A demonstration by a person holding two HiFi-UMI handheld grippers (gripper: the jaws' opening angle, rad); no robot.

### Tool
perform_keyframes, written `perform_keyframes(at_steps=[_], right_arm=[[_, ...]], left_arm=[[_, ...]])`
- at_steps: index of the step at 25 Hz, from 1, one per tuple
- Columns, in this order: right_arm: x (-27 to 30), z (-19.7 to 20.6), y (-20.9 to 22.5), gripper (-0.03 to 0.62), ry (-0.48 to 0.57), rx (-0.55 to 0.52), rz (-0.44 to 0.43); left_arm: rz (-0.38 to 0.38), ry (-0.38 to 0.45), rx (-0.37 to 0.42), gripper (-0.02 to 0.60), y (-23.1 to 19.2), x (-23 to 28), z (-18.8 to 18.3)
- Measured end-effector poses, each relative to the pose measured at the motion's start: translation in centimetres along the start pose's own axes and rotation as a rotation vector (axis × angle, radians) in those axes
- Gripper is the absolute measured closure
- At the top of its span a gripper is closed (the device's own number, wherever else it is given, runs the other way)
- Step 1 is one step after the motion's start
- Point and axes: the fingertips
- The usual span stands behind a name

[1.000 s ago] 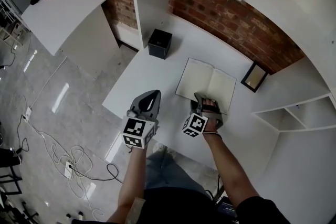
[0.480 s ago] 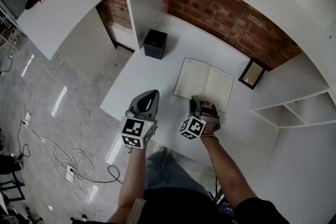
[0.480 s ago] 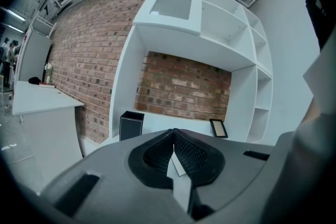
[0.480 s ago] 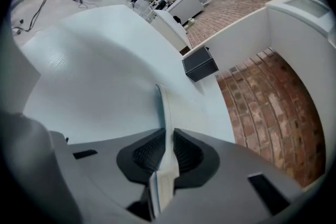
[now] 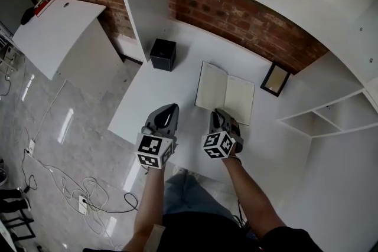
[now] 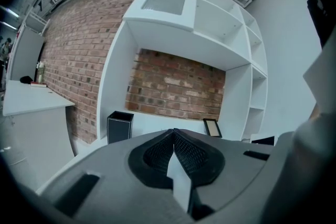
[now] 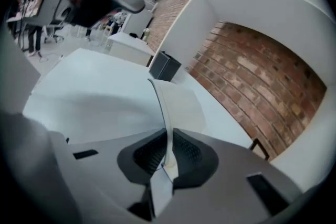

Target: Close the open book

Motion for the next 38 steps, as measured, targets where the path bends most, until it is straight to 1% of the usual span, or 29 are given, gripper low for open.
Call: perform_keyframes(at_steps=[5, 9, 14, 16, 18, 22, 25, 32, 34, 38], right_arm=[[-1.2, 0.9, 1.6, 0.565, 0.061, 0.323, -0.002], [-1.5, 2.8, 2.0, 0.568, 0.09, 0.586, -0.021], [-2.1, 5.4, 2.7, 0.569, 0.073, 0.837, -0.008], [-2.2, 6.6, 2.9, 0.568, 0.051, 0.917, 0.001], [-2.3, 7.5, 3.1, 0.555, 0.019, 0.939, 0.013], [-2.5, 10.0, 3.1, 0.511, -0.086, 0.934, 0.034], [-2.5, 11.4, 2.9, 0.495, -0.149, 0.92, 0.05], [-2.3, 13.3, 2.5, 0.48, -0.284, 0.964, 0.061], [-2.2, 13.4, 2.3, 0.48, -0.294, 0.963, 0.061], [-2.4, 13.2, 2.5, 0.48, -0.272, 0.974, 0.061]], left_arm=[[0.047, -0.019, 0.013, 0.572, 1.8, 1.4, 0.3], [0.075, -0.041, 0.021, 0.572, 2.9, 2.7, 0.8], [0.121, -0.064, 0.025, 0.572, 4.4, 4.3, 1.4], [0.139, -0.076, 0.023, 0.572, 5.0, 5.0, 1.7], [0.158, -0.084, 0.024, 0.572, 5.6, 5.6, 1.9], [0.191, -0.096, 0.023, 0.572, 6.8, 6.7, 2.3], [0.208, -0.105, 0.021, 0.572, 7.3, 7.4, 2.5], [0.222, -0.116, 0.022, 0.572, 7.7, 8.1, 2.7], [0.22, -0.119, 0.021, 0.572, 7.6, 8.1, 2.9], [0.217, -0.122, 0.017, 0.572, 7.4, 8.1, 3.0]])
Point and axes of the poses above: the fingertips, and each gripper's own axes: x forward along the fingers, y to its right, z out of its underside, and after that the axes turned 9 degrees about -x, right-handed
